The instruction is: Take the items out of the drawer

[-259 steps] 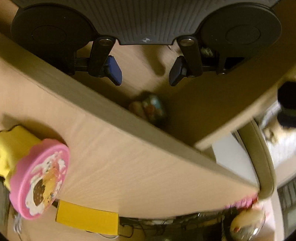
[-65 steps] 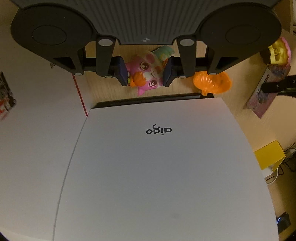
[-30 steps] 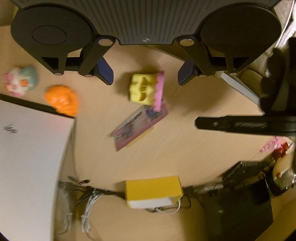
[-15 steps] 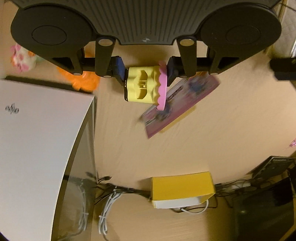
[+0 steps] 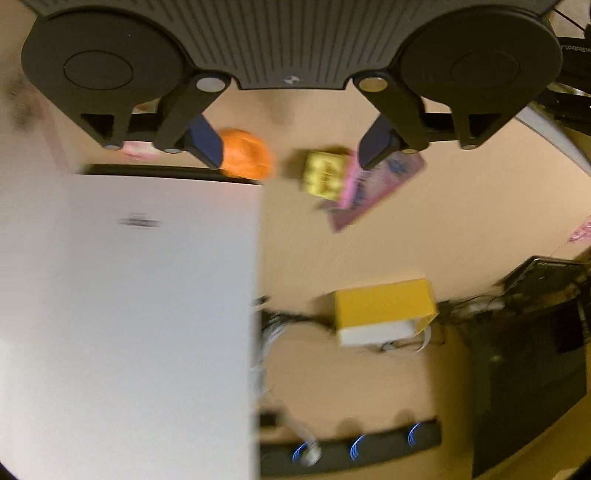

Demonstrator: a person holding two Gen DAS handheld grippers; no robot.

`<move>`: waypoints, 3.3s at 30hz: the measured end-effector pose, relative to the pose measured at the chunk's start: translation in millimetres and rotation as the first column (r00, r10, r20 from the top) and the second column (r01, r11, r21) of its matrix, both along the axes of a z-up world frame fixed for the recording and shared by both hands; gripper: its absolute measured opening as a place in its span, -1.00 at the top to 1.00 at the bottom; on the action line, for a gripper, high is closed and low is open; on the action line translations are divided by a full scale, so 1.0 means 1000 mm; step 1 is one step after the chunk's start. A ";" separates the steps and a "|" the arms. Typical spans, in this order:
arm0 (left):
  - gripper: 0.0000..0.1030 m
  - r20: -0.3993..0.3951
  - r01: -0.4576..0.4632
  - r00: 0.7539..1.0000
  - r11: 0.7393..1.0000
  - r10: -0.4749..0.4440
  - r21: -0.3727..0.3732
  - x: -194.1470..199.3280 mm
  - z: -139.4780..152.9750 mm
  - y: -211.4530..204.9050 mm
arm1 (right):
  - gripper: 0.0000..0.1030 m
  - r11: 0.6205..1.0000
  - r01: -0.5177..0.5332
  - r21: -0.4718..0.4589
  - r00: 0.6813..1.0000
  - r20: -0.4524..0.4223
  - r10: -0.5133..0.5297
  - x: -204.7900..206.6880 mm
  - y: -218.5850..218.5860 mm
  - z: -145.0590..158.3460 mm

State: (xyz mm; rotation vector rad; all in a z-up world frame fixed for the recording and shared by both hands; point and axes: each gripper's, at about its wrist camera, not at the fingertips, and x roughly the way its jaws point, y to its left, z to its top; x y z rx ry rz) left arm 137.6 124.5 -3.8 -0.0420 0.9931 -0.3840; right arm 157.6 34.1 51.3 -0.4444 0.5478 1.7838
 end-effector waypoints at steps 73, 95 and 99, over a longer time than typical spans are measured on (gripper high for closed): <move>-0.51 0.052 0.210 0.974 0.967 -0.220 0.145 0.042 -0.105 -0.113 | -0.98 0.910 -0.062 -0.411 0.991 0.085 0.106 0.048 -0.102 -0.125; 0.55 -0.012 0.217 0.976 0.969 -0.217 0.116 0.061 -0.104 -0.106 | -0.81 0.917 -0.086 -0.388 0.985 0.104 0.137 0.047 -0.103 -0.117; 0.57 -0.056 0.180 0.983 0.979 -0.176 0.098 0.063 -0.100 -0.101 | -0.57 0.915 -0.105 -0.390 0.987 0.069 0.142 0.048 -0.086 -0.101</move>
